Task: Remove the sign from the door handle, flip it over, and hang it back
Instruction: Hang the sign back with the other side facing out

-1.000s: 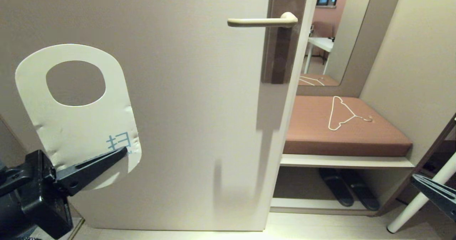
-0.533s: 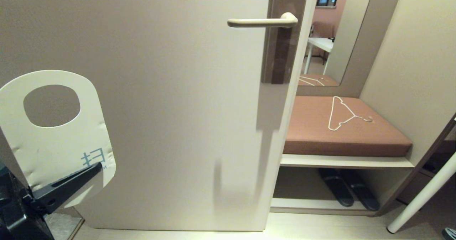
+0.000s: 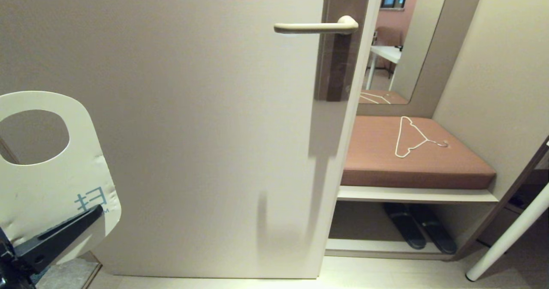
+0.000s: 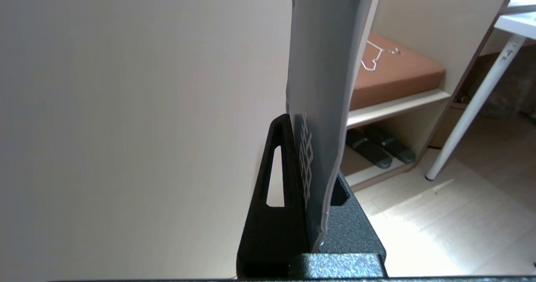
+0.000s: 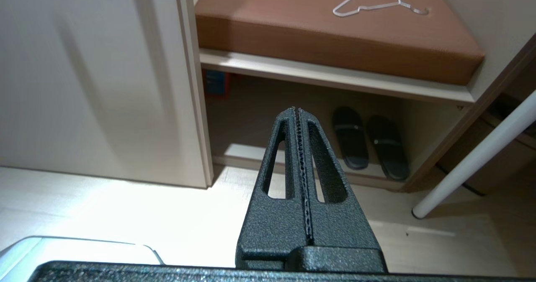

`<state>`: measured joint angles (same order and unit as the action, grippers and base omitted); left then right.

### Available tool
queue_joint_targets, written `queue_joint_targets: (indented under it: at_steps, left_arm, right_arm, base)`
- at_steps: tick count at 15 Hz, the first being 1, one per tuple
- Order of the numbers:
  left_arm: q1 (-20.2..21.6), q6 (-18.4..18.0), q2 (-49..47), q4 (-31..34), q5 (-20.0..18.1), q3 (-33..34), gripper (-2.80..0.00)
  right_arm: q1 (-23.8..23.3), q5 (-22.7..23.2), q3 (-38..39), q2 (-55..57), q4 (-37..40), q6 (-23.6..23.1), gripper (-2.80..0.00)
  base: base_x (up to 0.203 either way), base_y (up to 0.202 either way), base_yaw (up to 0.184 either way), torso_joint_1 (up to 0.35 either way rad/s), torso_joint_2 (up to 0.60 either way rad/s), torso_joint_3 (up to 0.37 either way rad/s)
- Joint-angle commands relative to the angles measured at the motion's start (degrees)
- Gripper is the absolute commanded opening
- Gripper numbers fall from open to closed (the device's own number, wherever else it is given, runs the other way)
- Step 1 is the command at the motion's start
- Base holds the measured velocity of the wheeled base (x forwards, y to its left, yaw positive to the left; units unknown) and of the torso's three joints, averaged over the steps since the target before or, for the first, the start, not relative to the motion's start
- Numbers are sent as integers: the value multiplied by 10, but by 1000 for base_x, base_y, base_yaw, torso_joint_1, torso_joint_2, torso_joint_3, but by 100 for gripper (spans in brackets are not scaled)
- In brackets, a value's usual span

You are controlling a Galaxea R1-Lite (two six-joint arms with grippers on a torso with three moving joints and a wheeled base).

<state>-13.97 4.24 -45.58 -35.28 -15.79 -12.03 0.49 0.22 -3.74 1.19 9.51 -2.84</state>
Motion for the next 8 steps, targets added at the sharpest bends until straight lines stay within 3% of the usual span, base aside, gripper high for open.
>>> queue_joint_targets:
  at_steps: [1,8]
  left_arm:
    - [0,0,0,-3,0,-4,-280]
    - [17,3,-34,-4,2,-57,-280]
  right_arm:
    - [0,0,1,-12,1,-1,-280]
    - [0,0,1,-12,1,3,-280]
  base:
    - [0,0,0,0,0,0]
    - [0,0,0,0,0,0]
